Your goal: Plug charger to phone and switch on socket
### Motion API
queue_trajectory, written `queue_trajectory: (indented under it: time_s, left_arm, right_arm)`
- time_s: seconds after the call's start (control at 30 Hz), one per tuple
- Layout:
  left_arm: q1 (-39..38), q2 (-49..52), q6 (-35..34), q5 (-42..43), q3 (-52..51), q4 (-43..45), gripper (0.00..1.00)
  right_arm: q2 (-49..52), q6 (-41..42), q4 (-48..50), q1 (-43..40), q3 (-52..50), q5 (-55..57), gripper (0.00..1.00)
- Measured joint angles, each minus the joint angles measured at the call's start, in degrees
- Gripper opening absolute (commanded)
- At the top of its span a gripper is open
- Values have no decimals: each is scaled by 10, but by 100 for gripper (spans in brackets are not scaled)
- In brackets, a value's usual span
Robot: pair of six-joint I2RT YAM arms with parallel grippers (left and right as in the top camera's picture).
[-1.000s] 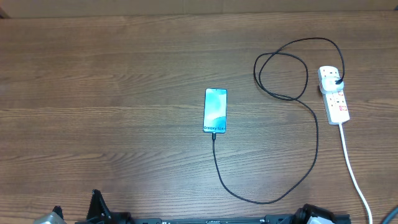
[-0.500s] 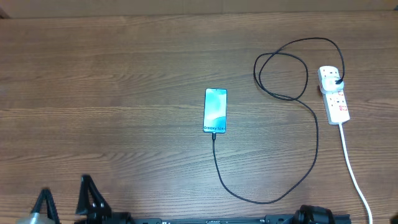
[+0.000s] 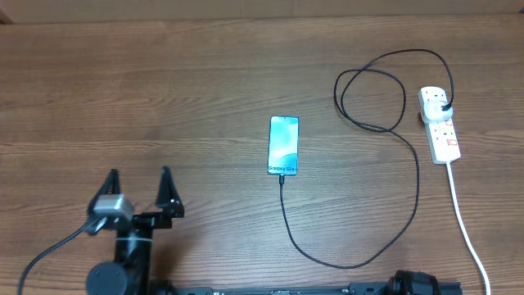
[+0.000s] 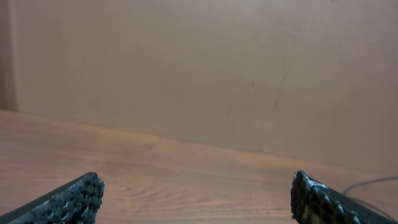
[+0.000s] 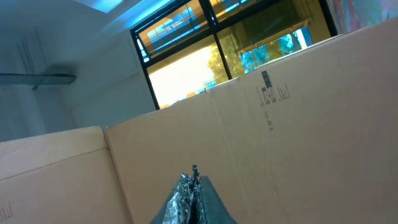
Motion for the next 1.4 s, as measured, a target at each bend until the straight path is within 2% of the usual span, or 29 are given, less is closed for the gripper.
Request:
queue_trajectory:
  time_s: [0.17, 0.4, 0.73, 1.4]
  left_arm:
    - [0, 0, 26, 28, -85, 67, 100]
    - [0, 0, 57, 41, -134, 77, 99]
    - [0, 0, 76, 42, -156, 105, 100]
    - [0, 0, 93, 42, -157, 66, 100]
  right_arm:
    - [0, 0, 1, 0, 0, 0, 4]
    - [-5, 0, 2, 0, -1, -21, 4]
    - [-77, -6, 7, -1, -3, -13, 4]
    - [-176, -17, 6, -12, -3, 6, 4]
